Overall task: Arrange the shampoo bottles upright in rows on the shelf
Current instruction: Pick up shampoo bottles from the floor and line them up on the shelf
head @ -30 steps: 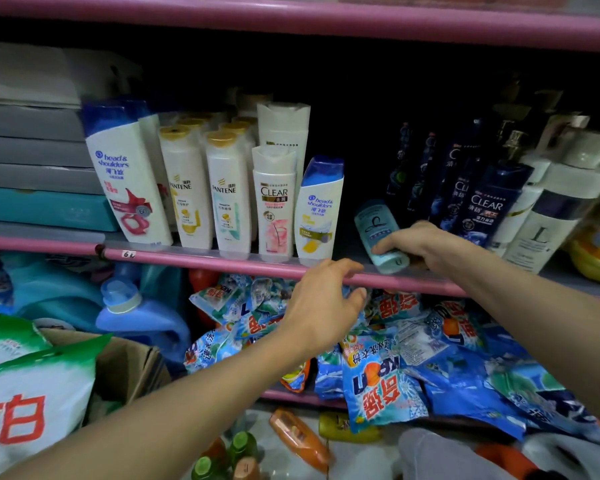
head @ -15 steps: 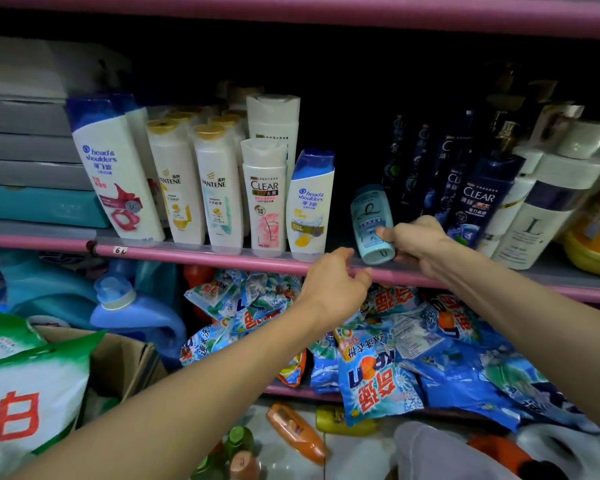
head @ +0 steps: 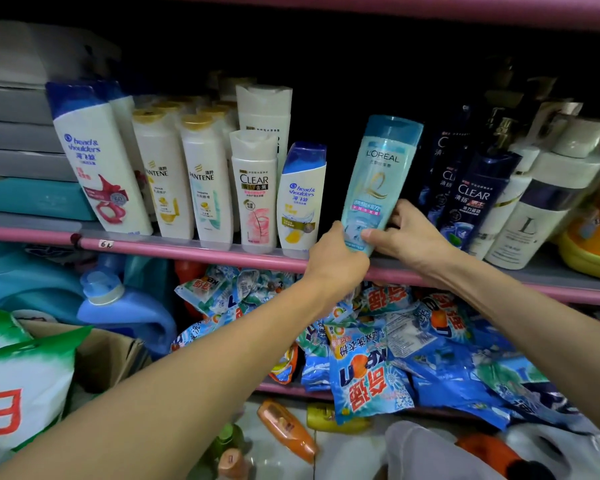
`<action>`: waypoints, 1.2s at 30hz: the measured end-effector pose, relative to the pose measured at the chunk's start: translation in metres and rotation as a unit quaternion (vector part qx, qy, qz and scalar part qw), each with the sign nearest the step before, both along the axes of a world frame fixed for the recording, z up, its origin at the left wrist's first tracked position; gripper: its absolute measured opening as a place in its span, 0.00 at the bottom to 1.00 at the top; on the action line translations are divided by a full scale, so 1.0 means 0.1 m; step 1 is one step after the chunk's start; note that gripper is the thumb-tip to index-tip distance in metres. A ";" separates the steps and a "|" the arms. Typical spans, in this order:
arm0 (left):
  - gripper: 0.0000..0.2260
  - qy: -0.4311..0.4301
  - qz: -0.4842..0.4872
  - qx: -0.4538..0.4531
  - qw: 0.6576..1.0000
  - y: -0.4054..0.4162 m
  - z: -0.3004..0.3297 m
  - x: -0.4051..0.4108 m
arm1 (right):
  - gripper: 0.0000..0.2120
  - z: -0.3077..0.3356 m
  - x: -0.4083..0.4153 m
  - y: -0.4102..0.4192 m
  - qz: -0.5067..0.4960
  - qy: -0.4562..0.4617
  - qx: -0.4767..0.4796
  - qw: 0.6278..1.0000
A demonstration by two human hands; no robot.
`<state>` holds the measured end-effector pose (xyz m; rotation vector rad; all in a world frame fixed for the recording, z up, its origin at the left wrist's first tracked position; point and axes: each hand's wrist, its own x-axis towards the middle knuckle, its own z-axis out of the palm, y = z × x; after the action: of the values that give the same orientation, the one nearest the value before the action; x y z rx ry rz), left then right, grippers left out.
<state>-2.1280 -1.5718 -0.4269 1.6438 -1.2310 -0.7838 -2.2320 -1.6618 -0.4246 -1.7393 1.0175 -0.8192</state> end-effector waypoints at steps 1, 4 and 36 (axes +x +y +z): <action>0.18 -0.015 -0.016 0.001 1.000 0.04 0.02 0.01 | 0.22 0.00 0.00 0.00 -0.002 0.004 -0.008 1.000; 0.18 -0.132 -0.051 -0.025 0.990 0.16 0.16 0.03 | 0.27 -0.03 0.02 -0.03 0.003 0.010 -0.057 0.998; 0.20 -0.603 -0.023 -0.118 0.789 -0.26 1.08 0.95 | 0.19 -0.13 0.08 -0.08 0.099 0.155 -0.094 0.978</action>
<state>-2.0328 -1.5975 -0.3189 1.8944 -2.0926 0.5807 -2.2241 -1.6700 -0.4373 -2.1415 0.9708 -0.5414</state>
